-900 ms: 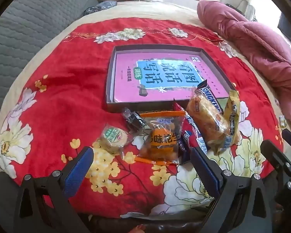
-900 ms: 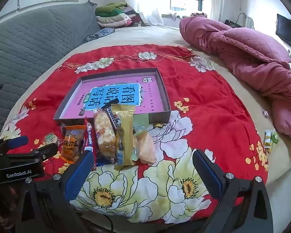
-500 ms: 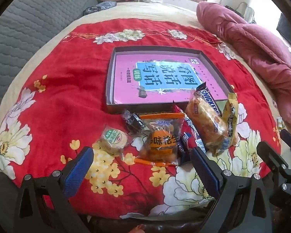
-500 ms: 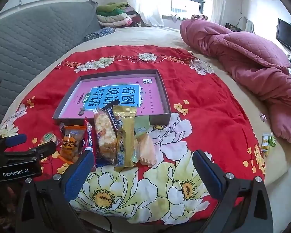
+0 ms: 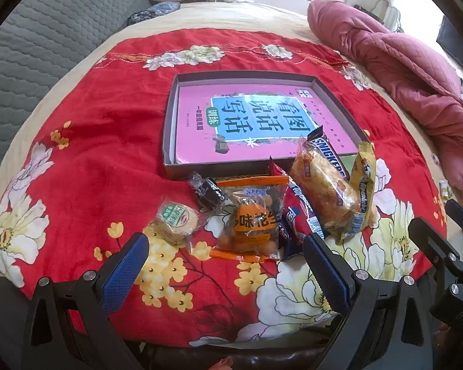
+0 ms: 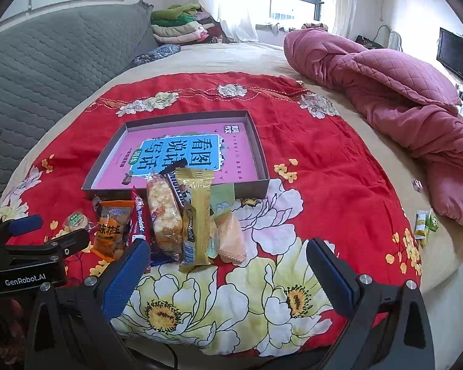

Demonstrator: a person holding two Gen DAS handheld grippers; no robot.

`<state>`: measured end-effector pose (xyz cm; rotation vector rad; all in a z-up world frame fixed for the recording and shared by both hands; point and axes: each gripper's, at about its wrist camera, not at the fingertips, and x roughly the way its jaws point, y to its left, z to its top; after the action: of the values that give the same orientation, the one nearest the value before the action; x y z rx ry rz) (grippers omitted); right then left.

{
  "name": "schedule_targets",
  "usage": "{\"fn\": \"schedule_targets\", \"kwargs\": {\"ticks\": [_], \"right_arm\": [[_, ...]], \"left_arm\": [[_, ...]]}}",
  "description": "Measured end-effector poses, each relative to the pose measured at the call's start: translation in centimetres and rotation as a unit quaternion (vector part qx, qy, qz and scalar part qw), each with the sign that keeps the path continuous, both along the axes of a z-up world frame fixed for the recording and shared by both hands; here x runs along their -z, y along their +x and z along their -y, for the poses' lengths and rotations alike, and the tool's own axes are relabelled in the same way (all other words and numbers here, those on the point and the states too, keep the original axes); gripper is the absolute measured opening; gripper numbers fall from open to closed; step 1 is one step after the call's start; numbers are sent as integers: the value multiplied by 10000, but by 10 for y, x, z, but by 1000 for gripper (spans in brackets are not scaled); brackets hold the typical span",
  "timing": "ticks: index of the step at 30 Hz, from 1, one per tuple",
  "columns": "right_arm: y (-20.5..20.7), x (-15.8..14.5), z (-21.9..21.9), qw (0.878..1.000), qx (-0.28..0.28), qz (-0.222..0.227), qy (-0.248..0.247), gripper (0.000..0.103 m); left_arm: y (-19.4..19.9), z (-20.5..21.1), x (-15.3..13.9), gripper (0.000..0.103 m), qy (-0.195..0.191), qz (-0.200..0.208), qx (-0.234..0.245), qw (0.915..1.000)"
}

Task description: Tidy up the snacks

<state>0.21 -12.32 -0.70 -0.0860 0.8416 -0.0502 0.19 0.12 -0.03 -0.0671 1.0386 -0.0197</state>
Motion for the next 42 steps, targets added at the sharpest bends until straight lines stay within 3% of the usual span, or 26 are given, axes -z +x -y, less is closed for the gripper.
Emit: {"fn": "schedule_targets", "kwargs": {"ticks": [42], "right_arm": [[0,1,-3,10000,-65,11,16,102]], "left_arm": [[1,0,3,100,41,-80,10,10000]]}}
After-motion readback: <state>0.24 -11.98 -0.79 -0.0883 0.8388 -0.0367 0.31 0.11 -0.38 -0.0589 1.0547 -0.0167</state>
